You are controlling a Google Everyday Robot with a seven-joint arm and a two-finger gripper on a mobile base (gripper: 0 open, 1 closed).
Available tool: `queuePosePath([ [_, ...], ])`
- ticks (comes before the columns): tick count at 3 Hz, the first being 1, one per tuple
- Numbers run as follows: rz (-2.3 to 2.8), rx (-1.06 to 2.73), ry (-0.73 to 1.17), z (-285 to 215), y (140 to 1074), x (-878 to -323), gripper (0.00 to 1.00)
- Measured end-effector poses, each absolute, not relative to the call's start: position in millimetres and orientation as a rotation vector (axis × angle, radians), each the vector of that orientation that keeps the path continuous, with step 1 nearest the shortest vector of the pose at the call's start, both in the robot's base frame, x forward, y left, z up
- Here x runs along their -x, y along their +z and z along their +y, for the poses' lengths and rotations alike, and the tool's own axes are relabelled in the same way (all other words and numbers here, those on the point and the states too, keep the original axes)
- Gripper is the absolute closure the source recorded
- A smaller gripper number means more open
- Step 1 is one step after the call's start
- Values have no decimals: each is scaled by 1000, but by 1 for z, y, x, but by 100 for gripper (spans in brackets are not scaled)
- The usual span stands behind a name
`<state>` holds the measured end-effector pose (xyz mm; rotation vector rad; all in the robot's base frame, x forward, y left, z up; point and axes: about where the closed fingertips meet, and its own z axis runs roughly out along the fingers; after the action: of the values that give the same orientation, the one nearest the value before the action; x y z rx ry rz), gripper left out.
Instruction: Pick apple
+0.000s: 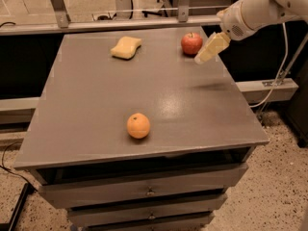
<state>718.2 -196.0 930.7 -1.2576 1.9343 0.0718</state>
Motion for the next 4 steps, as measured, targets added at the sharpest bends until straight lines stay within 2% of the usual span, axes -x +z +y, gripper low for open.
queuePosePath([
  [2,1921,1028,293,-182,903,-802,0],
  [4,1943,946,430,-159,871,-833,0],
])
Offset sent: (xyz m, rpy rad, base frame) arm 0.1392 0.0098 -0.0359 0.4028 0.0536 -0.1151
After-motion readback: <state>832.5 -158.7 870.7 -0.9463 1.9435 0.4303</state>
